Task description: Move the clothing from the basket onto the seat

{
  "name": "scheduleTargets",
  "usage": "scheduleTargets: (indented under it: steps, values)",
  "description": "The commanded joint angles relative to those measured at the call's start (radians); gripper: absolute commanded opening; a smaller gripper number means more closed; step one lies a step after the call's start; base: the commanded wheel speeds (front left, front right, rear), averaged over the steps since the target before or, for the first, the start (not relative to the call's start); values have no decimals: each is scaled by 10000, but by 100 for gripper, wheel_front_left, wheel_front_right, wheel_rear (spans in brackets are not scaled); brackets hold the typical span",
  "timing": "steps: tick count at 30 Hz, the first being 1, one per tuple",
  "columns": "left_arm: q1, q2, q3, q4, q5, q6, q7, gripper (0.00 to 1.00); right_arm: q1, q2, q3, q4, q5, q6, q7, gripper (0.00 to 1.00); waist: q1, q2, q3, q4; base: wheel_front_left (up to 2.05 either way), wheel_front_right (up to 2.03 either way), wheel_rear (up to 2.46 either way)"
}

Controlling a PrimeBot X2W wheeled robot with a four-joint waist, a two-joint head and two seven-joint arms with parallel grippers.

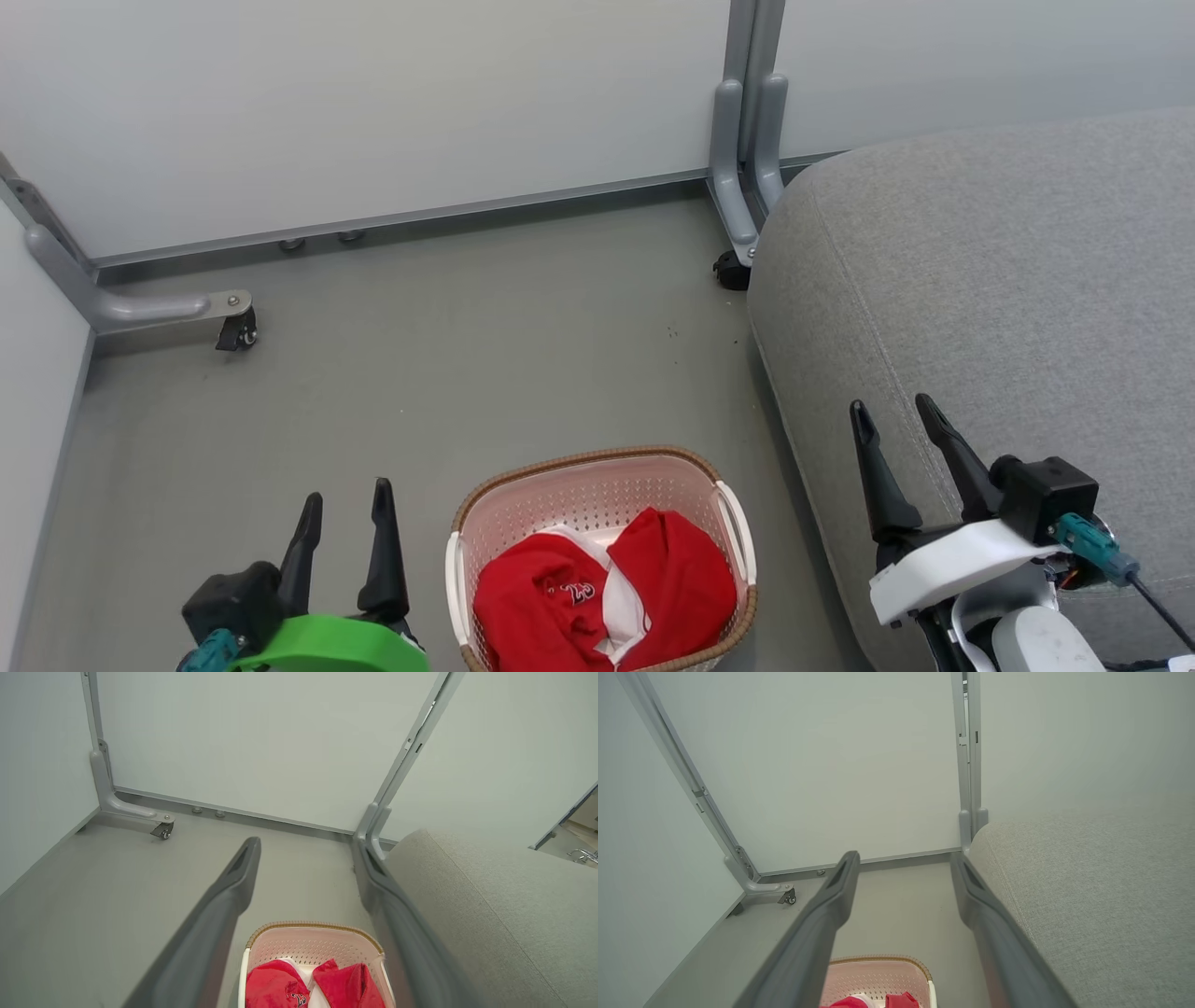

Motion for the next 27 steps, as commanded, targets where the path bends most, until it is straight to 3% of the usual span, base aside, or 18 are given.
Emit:
scheduleTargets:
  steps: [1,19,27]
  values:
    - [37,107,-122,-20,382,118,-103,100,48,-53,38,-47,-358,2,-107,100,0,0,-9,-5,0,0,0]
    - [196,473,-1199,167,2063,967,-504,100,186,70,275,74,-2053,3,-516,100,0,0,-87,0,0,0,0]
    - [330,448,-1365,-31,2447,1037,-676,100,255,89,584,26,-1918,2,-694,100,0,0,-131,5,0,0,0]
